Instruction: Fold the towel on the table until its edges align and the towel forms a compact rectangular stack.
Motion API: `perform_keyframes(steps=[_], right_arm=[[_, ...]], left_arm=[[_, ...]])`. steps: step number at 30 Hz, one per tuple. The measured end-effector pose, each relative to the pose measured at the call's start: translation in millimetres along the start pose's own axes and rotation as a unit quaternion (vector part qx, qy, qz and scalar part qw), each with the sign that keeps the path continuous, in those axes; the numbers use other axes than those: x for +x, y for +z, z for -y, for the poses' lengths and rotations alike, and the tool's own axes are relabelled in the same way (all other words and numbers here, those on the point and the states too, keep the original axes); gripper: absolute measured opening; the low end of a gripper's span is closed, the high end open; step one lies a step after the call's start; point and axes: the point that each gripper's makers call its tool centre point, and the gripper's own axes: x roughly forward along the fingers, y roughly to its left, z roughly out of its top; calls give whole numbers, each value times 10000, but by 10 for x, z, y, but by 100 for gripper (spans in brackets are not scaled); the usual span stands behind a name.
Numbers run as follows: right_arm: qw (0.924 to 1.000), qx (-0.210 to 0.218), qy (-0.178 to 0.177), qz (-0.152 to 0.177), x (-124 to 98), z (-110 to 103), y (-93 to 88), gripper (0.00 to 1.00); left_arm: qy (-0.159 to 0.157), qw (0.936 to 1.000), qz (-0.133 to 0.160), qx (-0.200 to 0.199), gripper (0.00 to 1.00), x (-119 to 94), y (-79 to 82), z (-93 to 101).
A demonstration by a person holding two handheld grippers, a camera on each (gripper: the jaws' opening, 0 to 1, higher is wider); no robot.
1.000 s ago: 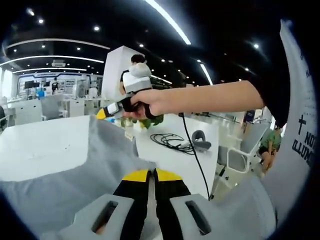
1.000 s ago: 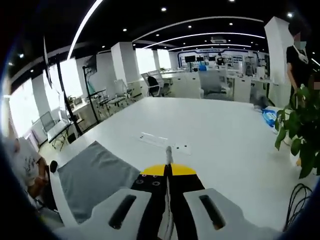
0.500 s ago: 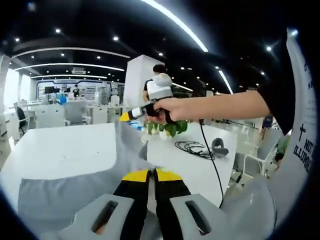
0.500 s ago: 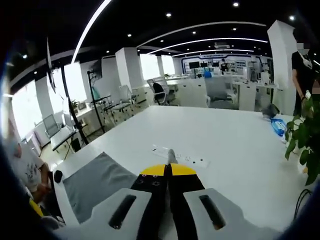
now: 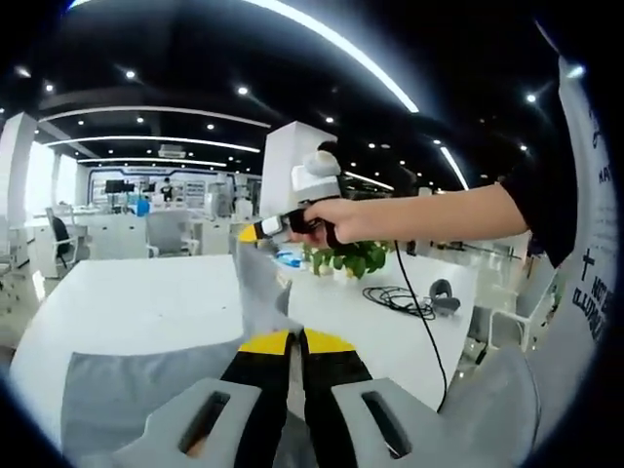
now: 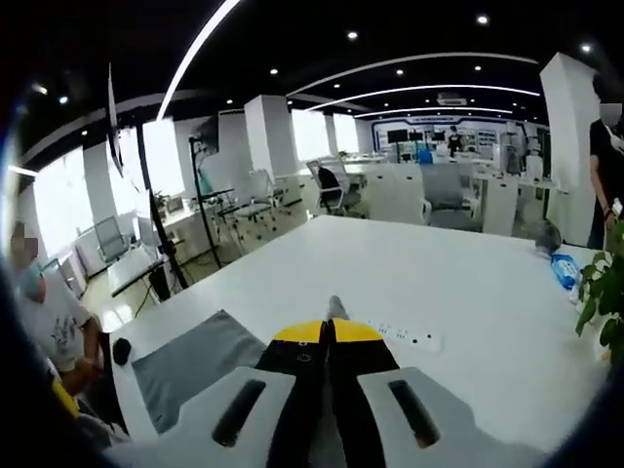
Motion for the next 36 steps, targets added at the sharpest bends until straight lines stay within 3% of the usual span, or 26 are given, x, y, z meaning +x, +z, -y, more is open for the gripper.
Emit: perform_keyframes(steps=[8,14,24,26,30,36], right_arm=[[9998,-107,136,4,261,-294,104,0],[9990,-219,386,23,418,-685,172,0],[9967,-399,700,-6,731,-1038,242,0],[9963,-427,746,-13,687,-1162,228,0],[9956,-474,811,-13,817,-1200,255,0],[9948,-517,881,-18,783,-1376,260,0]], left_arm=[[352,9991,146,-173,4,-257,41,-269],[641,9974,193,-270,4,-465,16,-470],[1099,9930,255,-354,4,-729,-1,-809],[1181,9920,271,-368,4,-763,0,-856],[1338,9898,300,-397,4,-858,-3,-973],[1522,9869,330,-417,4,-981,-16,-1101]])
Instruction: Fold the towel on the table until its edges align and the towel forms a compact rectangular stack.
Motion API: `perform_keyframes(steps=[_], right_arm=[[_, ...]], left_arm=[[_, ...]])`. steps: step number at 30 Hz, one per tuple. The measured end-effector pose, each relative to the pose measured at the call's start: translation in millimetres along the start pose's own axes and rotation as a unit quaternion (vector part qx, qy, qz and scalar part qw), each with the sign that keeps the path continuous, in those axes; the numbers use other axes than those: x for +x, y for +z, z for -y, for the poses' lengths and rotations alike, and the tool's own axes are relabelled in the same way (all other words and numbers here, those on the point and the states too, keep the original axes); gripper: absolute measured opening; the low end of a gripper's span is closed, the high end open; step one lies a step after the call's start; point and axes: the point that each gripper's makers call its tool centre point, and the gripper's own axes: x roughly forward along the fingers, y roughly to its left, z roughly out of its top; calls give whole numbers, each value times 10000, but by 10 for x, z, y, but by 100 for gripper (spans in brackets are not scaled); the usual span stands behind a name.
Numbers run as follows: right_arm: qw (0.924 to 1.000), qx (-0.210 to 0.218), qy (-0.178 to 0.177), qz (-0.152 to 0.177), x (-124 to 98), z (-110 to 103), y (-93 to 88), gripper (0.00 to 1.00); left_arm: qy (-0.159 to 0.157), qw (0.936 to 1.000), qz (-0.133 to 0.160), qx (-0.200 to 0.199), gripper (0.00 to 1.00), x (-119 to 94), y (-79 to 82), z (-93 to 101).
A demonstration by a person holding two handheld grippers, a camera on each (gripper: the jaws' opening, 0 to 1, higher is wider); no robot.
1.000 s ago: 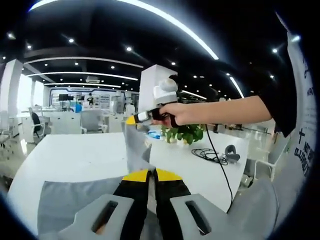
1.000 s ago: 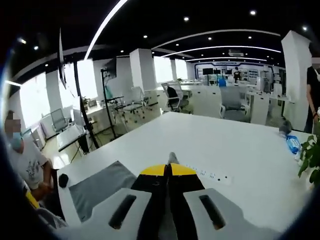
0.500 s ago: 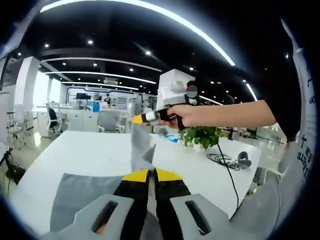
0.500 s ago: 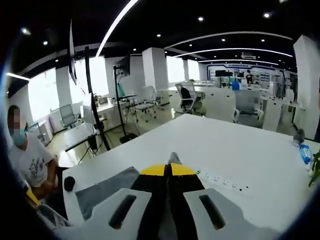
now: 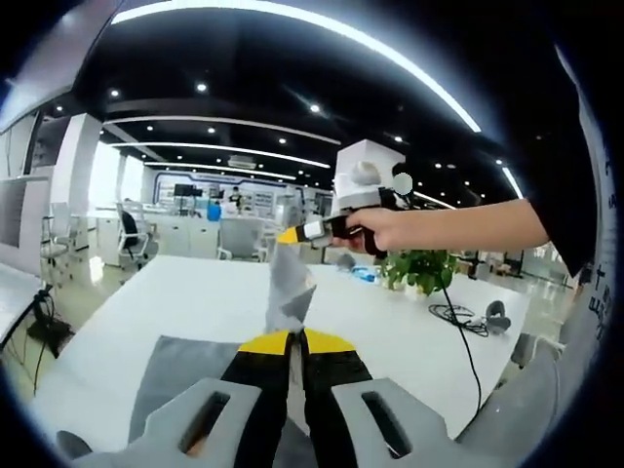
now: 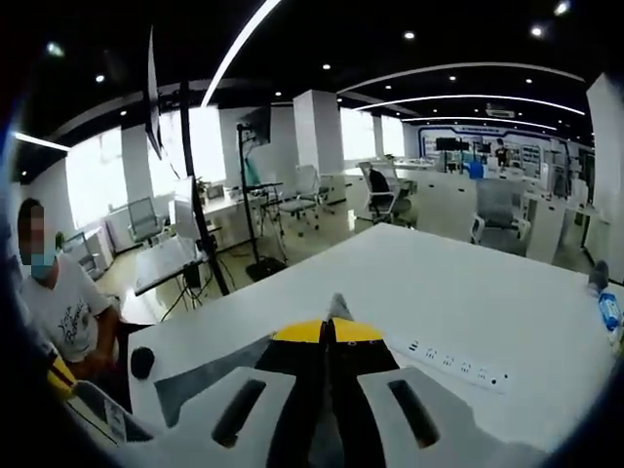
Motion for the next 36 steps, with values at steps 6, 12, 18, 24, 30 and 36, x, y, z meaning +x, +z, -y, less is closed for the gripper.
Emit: perform_keyframes(steps=[6,12,18,24,30,36], right_arm=[[9999,-41,76,-57,206,0,0,0],[9998,-61,191,-89,333,-129,-21,0],[9995,126,290,-63,430,-275,-26,0],[9991,120,401,-58,575,-407,1,0],[9985,196,501,-87,743,-577,-85,0],[9975,280,627,-158,871,-800,-202,0]], left_arm=[[133,9999,-46,-58,4,-53,-60,-114],[262,9996,-47,-107,4,-135,-87,-213],[398,9989,-64,-243,4,-213,-139,-311],[519,9979,-21,-388,4,-301,-144,-384],[621,9969,-75,-478,4,-389,-207,-425],[780,9948,-173,-628,4,-457,-328,-573]])
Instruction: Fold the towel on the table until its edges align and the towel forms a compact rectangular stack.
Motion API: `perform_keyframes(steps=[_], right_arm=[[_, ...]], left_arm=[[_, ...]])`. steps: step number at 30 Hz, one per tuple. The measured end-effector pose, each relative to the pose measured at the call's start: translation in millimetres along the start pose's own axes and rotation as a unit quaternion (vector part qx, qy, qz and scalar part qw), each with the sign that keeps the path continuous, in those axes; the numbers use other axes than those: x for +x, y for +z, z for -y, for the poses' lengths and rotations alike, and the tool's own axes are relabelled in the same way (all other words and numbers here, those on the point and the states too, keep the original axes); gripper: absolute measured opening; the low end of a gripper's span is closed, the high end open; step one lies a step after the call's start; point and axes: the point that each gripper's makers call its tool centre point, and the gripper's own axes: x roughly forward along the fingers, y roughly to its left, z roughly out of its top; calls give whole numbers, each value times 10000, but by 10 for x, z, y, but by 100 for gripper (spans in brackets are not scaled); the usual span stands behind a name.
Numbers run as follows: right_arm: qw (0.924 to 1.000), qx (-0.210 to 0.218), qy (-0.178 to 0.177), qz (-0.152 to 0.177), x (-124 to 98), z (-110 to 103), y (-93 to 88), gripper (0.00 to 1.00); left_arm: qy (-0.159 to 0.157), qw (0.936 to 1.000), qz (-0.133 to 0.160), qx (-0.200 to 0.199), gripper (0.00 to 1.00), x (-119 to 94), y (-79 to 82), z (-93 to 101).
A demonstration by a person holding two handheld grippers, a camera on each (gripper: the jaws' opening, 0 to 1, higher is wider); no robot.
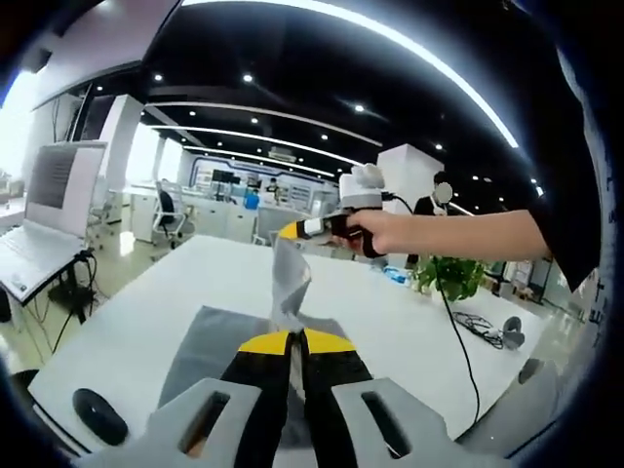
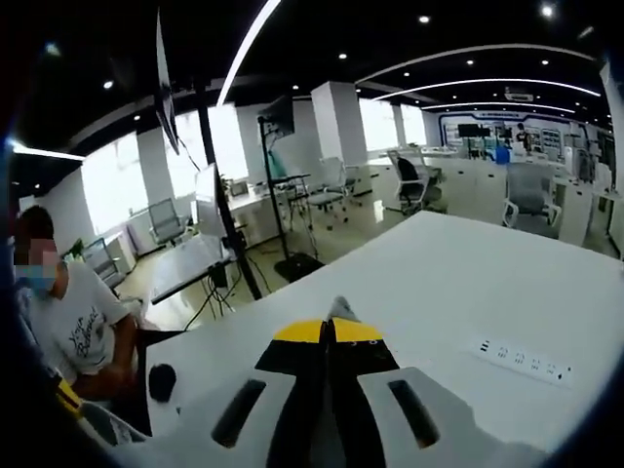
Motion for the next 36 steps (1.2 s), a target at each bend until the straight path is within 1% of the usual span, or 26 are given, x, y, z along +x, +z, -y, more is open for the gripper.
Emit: perform_keyframes(steps=[2,4,5,7,8,9,13,15,16,19,21,22,24,26,29,36], right_arm=[[10000,50,69,-6,103,-22,-26,0],[9999,56,102,-20,153,-79,-65,0],[9999,92,119,-34,239,-58,-79,0],[9998,150,132,-45,320,-56,-101,0],[9997,222,127,-50,342,-65,-117,0],[9994,311,133,-44,385,-86,-141,0],[9992,336,164,-107,540,-118,-232,0],[9991,347,191,-164,594,-163,-292,0],[9990,353,201,-192,671,-151,-316,0],[9989,363,199,-231,746,-197,-376,0],[9989,362,146,-242,805,-187,-412,0],[9988,399,126,-244,860,-196,-441,0],[9986,424,138,-283,881,-247,-488,0],[9984,432,172,-334,947,-283,-553,0],[9979,429,188,-446,1123,-247,-670,0],[9970,537,173,-530,1251,-269,-798,0]], left_arm=[[98,9999,12,-140,4,-31,-24,-67],[174,9996,23,-227,4,-59,-51,-144],[215,9994,10,-253,4,-71,-71,-188],[272,9990,-5,-359,4,-83,-95,-233],[287,9982,15,-531,4,-92,-110,-255],[365,9963,111,-764,4,-108,-118,-312],[544,9955,-58,-771,4,-137,-270,-458],[561,9942,-47,-916,4,-144,-324,-538],[574,9933,-14,-999,4,-144,-324,-549],[673,9929,-69,-980,4,-138,-382,-630],[752,9913,-73,-1081,4,-140,-441,-708],[815,9890,-55,-1233,4,-134,-493,-756],[888,9883,-89,-1238,4,-127,-559,-814],[938,9880,-132,-1219,4,-122,-624,-865],[1132,9841,-206,-1350,4,-112,-768,-985],[1373,9801,-241,-1413,4,-66,-901,-1164]])
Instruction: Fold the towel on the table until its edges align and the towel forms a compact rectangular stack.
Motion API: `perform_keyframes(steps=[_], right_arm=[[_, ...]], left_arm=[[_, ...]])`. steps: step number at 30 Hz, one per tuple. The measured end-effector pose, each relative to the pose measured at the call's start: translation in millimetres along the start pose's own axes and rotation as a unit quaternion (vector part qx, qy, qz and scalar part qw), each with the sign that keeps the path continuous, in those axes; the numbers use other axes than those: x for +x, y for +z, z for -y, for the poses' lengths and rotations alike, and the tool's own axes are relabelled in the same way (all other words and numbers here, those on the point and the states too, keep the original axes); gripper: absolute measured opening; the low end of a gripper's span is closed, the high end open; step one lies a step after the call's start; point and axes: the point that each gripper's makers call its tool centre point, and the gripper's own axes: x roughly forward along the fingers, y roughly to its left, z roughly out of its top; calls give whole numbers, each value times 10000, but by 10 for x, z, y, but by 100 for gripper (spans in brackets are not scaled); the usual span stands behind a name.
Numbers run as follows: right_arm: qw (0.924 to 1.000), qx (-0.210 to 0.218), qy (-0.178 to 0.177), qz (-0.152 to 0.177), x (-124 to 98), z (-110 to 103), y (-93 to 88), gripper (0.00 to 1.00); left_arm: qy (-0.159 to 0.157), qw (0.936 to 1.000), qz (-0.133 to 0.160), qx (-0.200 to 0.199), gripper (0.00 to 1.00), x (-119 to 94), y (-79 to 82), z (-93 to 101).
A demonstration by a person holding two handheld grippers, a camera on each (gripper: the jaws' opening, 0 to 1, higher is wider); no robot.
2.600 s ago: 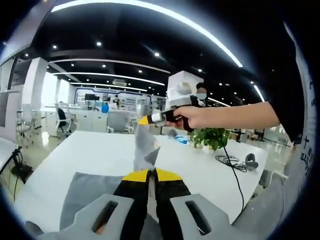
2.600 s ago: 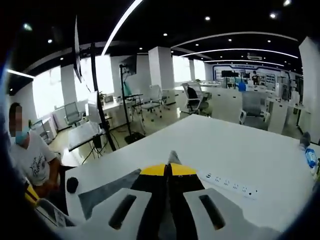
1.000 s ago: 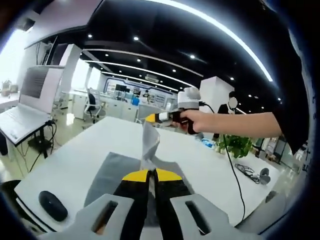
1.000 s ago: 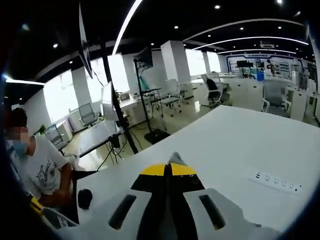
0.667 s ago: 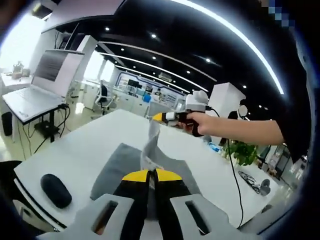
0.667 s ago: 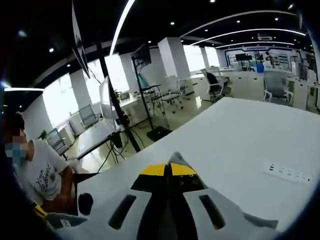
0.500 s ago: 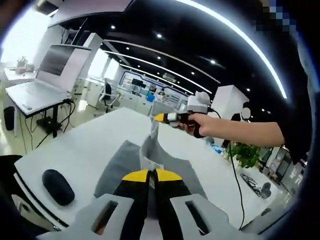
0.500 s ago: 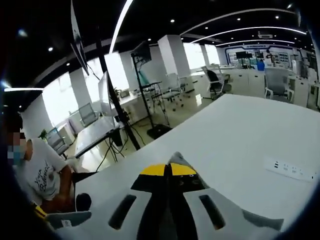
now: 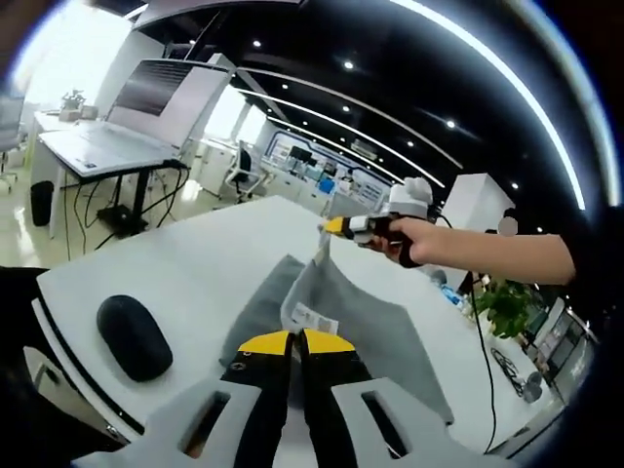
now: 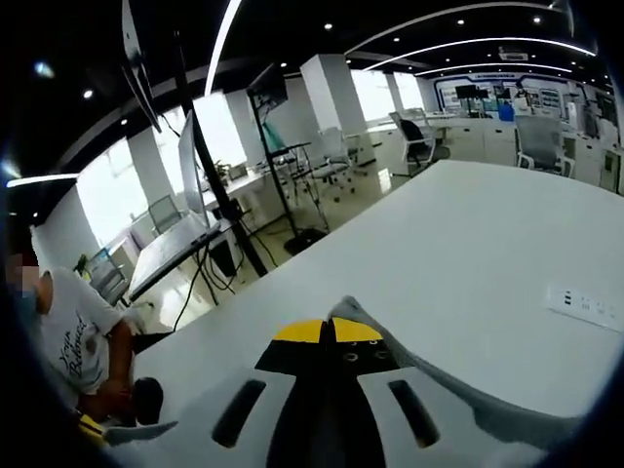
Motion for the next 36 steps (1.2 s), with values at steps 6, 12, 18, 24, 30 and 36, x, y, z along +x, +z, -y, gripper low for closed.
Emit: perform_keyframes(steps=[6,12,18,24,30,36], right_arm=[[9997,-257,38,32,267,15,-90,0],[9992,-278,-275,-39,431,79,-210,0],[9990,-223,-390,-2,583,117,-273,0],[9982,-305,-514,-97,683,164,-422,0],[9905,-1257,-547,-128,773,109,-458,0],[9894,-1304,-624,-122,828,178,-453,1]], left_arm=[[239,9996,-111,-114,4,96,-145,-149],[404,9987,-159,-259,4,179,-257,-296],[549,9978,-227,-287,4,250,-324,-401],[678,9968,-341,-234,4,339,-427,-506],[857,9953,-392,-227,4,376,-470,-554],[988,9937,-449,-278,4,379,-507,-600]])
